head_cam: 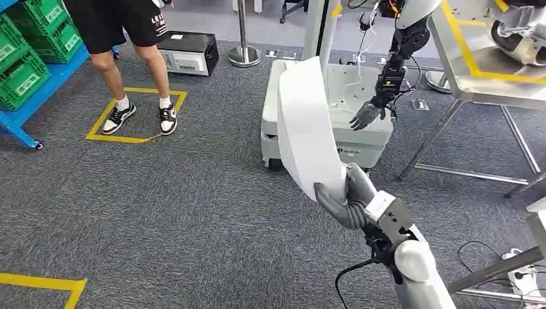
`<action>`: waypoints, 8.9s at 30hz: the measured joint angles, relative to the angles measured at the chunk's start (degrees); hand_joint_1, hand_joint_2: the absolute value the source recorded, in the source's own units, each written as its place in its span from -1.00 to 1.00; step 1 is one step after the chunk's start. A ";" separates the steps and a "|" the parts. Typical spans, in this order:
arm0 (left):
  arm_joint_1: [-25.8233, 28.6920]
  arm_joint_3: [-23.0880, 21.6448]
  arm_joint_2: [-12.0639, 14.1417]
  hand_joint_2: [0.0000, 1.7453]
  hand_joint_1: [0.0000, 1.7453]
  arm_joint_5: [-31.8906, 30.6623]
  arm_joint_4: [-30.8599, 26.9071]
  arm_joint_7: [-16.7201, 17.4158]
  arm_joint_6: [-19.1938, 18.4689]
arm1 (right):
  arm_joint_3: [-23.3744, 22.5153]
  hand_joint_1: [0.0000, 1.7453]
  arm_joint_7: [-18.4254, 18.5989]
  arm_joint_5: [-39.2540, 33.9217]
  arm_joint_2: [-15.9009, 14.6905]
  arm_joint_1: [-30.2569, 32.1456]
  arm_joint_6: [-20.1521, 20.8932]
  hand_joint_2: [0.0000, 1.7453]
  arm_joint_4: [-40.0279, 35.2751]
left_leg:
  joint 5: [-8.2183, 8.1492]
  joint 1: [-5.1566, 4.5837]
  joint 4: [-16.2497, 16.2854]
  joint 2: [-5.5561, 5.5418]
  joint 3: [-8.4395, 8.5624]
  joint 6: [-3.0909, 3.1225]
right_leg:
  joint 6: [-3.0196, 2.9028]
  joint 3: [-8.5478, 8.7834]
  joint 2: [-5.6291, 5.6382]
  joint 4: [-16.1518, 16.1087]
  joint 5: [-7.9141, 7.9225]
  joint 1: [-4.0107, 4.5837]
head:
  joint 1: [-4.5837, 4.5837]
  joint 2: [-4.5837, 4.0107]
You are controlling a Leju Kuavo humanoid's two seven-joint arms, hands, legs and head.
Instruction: Take the parts from the cabinet and place them on the table.
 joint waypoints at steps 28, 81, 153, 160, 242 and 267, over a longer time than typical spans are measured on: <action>0.13 0.53 0.02 1.00 -1.00 4.97 -0.02 -2.07 1.22 | 0.63 1.00 -1.74 -2.08 -0.28 -3.83 1.38 1.00 4.68 | 0.67 0.26 0.92 -0.05 -0.93 -0.70 | -1.61 0.74 -1.74 -0.14 -0.05 0.49 | 0.15 0.00; -0.37 0.72 0.39 1.00 -1.00 5.41 -0.04 -1.42 -0.20 | -0.31 1.00 -0.80 -0.94 -0.59 -3.23 1.49 1.00 -0.38 | -1.83 -0.49 2.28 6.76 -0.55 -0.07 | -1.93 0.98 -7.64 -1.21 0.68 1.25 | 0.46 0.00; -0.21 -2.64 0.98 1.00 -1.00 6.60 -0.02 -0.68 -1.12 | -0.44 1.00 -2.55 2.23 -1.38 -5.53 -6.93 1.00 -1.16 | 2.40 -0.24 0.83 3.27 -2.49 -0.11 | -1.56 0.03 -2.77 1.04 -0.04 1.33 | 0.44 0.00; -0.11 -3.37 0.74 1.00 -1.00 6.43 0.00 -1.33 -1.12 | -2.10 1.00 -2.31 2.38 -1.42 -7.37 -6.54 1.00 -3.17 | 2.60 -0.48 0.76 2.99 -2.63 0.51 | -2.30 0.57 -3.24 0.27 0.32 1.44 | 0.44 0.00; -2.32 -12.24 1.05 1.00 -1.00 3.78 0.22 1.40 -3.65 | 15.91 1.00 10.43 4.31 1.16 -46.70 -7.41 1.00 43.48 | 1.01 -0.26 -0.05 3.54 -0.06 1.44 | -1.10 -5.45 -6.66 4.22 3.31 1.08 | 0.42 0.00; -4.54 -14.03 1.18 1.00 -1.00 4.72 -0.04 3.50 -4.51 | 19.02 1.00 17.49 11.14 7.06 -64.25 -13.79 1.00 79.31 | 5.79 0.01 -0.14 3.71 -5.62 1.73 | -0.23 -4.79 -6.47 15.03 -7.16 1.20 | 0.29 -0.02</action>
